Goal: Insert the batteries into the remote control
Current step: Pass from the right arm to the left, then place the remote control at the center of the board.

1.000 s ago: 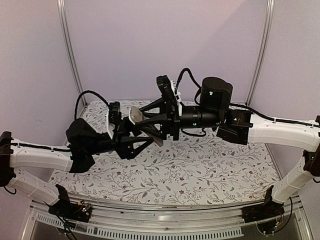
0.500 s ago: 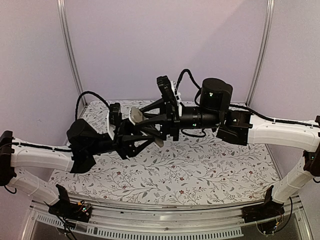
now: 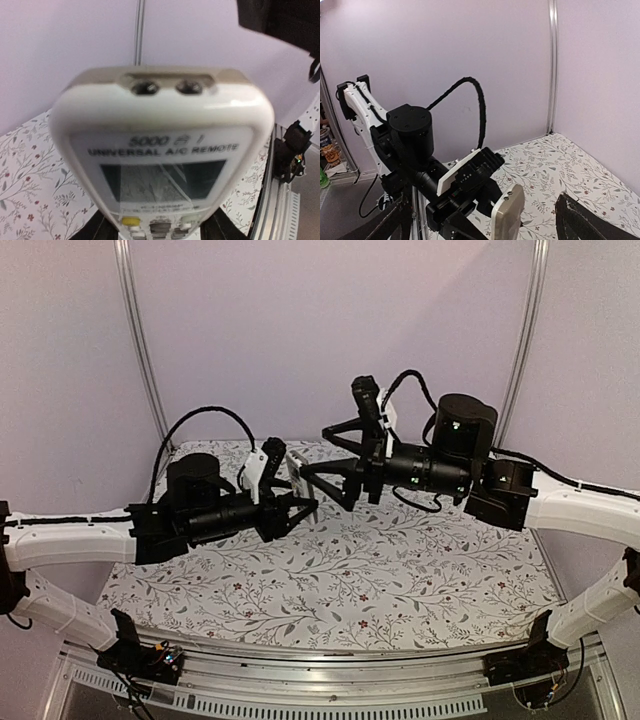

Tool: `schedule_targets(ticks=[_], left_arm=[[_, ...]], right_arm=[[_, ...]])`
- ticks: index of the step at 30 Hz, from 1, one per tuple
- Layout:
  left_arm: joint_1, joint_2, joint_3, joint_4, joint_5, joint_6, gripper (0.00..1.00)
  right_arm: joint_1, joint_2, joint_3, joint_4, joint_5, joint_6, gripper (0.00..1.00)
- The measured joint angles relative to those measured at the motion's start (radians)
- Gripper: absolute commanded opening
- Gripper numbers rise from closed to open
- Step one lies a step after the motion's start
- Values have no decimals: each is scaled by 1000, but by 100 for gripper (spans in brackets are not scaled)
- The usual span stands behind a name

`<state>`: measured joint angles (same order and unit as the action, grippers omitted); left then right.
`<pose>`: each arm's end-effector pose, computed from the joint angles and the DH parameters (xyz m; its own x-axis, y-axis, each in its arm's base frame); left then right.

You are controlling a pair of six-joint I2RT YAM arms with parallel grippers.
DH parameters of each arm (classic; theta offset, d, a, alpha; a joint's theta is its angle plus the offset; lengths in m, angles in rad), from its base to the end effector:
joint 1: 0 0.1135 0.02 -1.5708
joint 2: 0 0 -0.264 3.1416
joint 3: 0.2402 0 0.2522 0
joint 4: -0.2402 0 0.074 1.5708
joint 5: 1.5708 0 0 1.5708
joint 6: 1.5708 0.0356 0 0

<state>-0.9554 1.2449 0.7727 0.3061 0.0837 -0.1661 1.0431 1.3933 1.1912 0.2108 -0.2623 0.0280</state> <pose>0.1643 -0.2376 0.2875 -0.2365 0.0492 -0.9704 0.8337 0.5233 -0.1767 0.1601 0.2930 0.3839 -0.0226 0.0149 -0.9996 -0.9647 0.2620 0.0257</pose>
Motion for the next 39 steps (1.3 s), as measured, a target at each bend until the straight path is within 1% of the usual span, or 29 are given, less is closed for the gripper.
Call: schedule_targets(ticks=[4,6,8,12,16,17,18,20,23,27,28,31,32,33,36,39], left_arm=[[0,85,126,-299,-145,17,12],[0,161,182,-439,-200,14,13],[0,229,209,-552,-225,4,15],[3,349,230,-736,-206,-19,16],[3,452,278,-869,-169,-30,18],[3,473,290,-887,-161,-29,20],[3,528,319,-940,-127,-29,34],[3,531,326,-954,-105,-25,41],[3,558,349,-974,-45,-16,56],[3,577,354,-977,-7,-5,67],[3,582,354,-977,-2,-1,74],[3,583,352,-977,8,3,81],[3,581,352,-974,10,5,95],[3,576,352,-972,13,4,99],[3,527,349,-953,12,2,100],[8,405,325,-885,-13,-3,100]], right_arm=[[-82,-61,18,-108,138,80,99],[-112,-70,21,-156,202,114,99],[-128,-71,19,-205,248,141,99],[-127,-71,8,-272,292,175,99],[-127,-71,-1,-311,310,196,99],[-127,-71,-2,-318,312,198,99],[-127,-71,-7,-326,314,205,99],[-127,-71,-8,-327,314,207,99],[-127,-70,-11,-327,313,209,99],[-127,-70,-16,-328,313,211,99],[-127,-70,-17,-328,313,211,99],[-127,-70,-21,-329,314,212,99],[-127,-70,-21,-331,315,216,99],[-127,-70,-21,-332,319,219,99],[-140,-70,-21,-348,332,231,99],[-203,-63,-23,-377,331,260,99]])
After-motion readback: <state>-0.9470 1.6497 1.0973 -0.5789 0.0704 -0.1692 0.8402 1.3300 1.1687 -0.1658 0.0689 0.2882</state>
